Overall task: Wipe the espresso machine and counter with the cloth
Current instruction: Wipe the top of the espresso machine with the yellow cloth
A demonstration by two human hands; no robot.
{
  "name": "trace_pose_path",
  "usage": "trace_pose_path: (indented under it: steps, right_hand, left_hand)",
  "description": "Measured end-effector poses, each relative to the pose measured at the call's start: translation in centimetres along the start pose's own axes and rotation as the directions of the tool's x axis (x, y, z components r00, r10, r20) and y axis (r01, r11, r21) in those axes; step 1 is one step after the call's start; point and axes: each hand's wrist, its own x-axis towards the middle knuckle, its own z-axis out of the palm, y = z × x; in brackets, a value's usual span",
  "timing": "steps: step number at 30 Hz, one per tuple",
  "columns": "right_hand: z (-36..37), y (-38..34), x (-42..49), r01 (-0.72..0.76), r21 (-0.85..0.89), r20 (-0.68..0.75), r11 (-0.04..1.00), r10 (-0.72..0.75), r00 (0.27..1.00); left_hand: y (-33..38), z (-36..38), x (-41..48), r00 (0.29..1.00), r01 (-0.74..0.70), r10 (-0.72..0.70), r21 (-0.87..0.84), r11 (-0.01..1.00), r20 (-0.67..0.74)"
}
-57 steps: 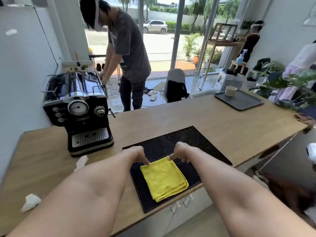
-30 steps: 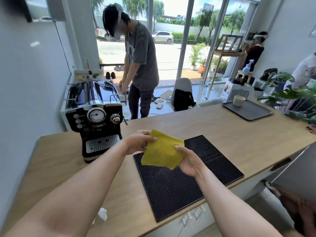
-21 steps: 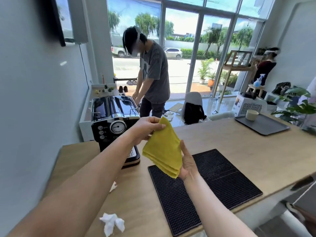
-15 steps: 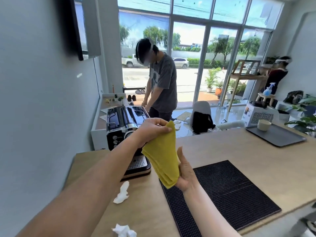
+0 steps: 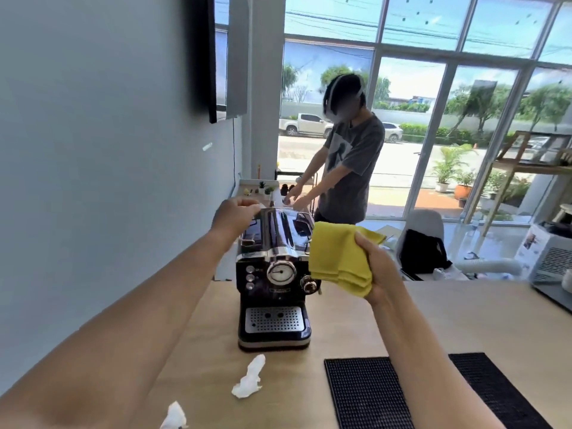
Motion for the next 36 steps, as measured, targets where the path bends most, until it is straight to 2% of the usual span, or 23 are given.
trace_pose_path:
  steps: [3, 6, 11, 13, 18, 22, 25, 27, 30, 32, 36]
  right_hand:
    - [1.6, -2.0, 4.5, 0.128, -0.135, -0.131, 0.983, -0.145, 0.981]
    - [3.8, -2.8, 8.6, 0.273, -0.239, -0.194, 0.932, -0.321, 0.927]
    - [6.8, -2.4, 14.5, 0.354, -0.434, -0.21, 0.828, -0.475, 0.855]
    - [6.8, -1.6, 16.7, 0.341, -0.521, -0.168, 0.783, -0.486, 0.858]
    - [6.6, 1.0, 20.4, 0.274, -0.735, -0.008, 0.62, -0.412, 0.911]
    - [7.8, 1.3, 21.1, 0.263, -0.836, 0.148, 0.483, -0.263, 0.953]
    - [8.9, 1.4, 21.8, 0.248, -0.948, 0.229, 0.201, -0.111, 0.967]
    - [9.3, 1.9, 23.1, 0.231, -0.97, 0.23, 0.073, -0.021, 0.973]
    - [10.1, 2.4, 23.5, 0.212, -0.977, 0.212, -0.001, 0.059, 0.975]
    - [10.5, 2.4, 23.0, 0.256, -0.966, 0.252, -0.033, 0.086, 0.964]
    - [9.8, 3.0, 23.0, 0.368, -0.929, 0.362, -0.02, 0.143, 0.921]
  left_hand:
    - [-2.6, -1.8, 2.9, 0.973, 0.199, -0.204, -0.053, 0.978, -0.109]
    - [-4.2, -1.3, 4.0, 0.948, 0.316, -0.318, -0.054, 0.947, -0.022]
    - [-5.8, 1.4, 4.5, 0.928, 0.37, -0.367, -0.043, 0.928, 0.069]
    - [-6.6, 2.2, 5.0, 0.928, 0.368, -0.361, -0.07, 0.927, 0.097]
    - [-7.7, 2.5, 6.4, 0.933, 0.359, -0.348, -0.15, 0.921, 0.094]
    - [-7.8, 2.7, 7.8, 0.931, 0.357, -0.341, -0.137, 0.924, 0.127]
    - [-8.0, 3.0, 8.7, 0.934, 0.351, -0.336, -0.137, 0.926, 0.118]
    - [-8.1, 3.0, 9.1, 0.936, 0.346, -0.331, -0.142, 0.927, 0.12]
    - [-8.6, 3.0, 9.3, 0.95, 0.304, -0.294, -0.103, 0.947, 0.107]
    - [-9.1, 3.0, 9.6, 0.964, 0.258, -0.252, -0.07, 0.964, 0.079]
    - [-9.6, 3.1, 9.8, 0.975, 0.221, -0.218, -0.059, 0.974, 0.052]
